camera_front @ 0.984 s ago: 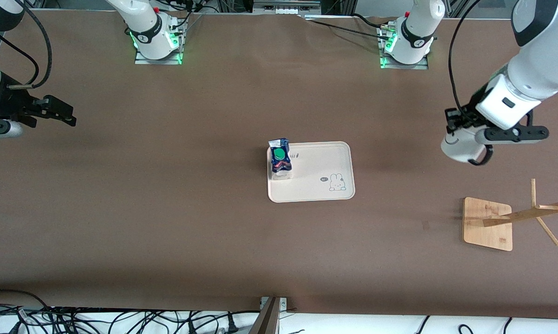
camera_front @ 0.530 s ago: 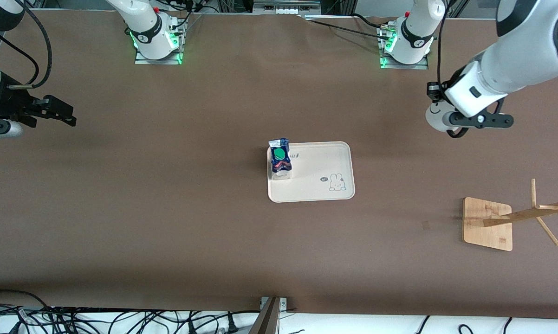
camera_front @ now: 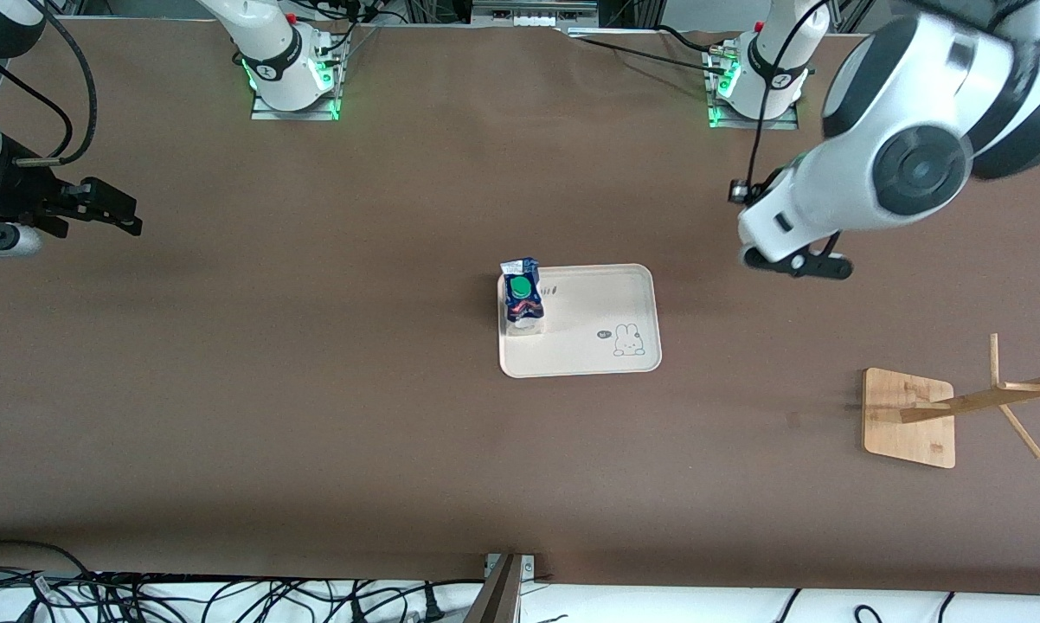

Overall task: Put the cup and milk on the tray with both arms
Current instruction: 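Carry the white mug with the left gripper over the tray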

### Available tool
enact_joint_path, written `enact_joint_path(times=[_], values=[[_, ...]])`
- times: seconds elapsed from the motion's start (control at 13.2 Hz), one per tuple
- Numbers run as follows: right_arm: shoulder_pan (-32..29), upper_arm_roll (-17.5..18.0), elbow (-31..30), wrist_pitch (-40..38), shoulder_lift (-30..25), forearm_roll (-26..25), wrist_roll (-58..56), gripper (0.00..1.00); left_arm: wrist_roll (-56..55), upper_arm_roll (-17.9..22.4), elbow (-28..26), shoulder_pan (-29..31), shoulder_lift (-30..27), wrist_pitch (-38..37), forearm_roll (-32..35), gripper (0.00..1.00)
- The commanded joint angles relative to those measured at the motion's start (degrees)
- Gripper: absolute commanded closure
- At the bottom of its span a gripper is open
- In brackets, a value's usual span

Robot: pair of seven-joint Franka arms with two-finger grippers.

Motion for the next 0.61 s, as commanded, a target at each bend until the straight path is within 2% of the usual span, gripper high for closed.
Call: enact_joint_path(times=[0.0, 0.15, 0.38, 0.53], values=[[-0.77, 0.94, 0.93, -0.57, 0.18, -0.87, -0.18, 0.0, -7.02, 0.2, 14.95, -4.44, 15.33, -2.14, 0.06, 1.0], [-0.77, 0.94, 0.84, -0.65, 0.18, -0.87, -0.18, 0.0, -10.27, 0.2, 20.96, -6.2, 22.12, 0.74, -0.12, 1.0], [-0.77, 0.94, 0.84, -0.65, 0.18, -0.87, -0.18, 0.0, -13.97, 0.29, 20.8, -6.3, 27.4, 8.3, -6.78, 1.0], [-0.77, 0.94, 0.84, -0.57, 0.18, -0.87, -0.18, 0.0, -17.21, 0.55, 20.71, -9.0, 30.4, 12.26, -6.98, 1.0]])
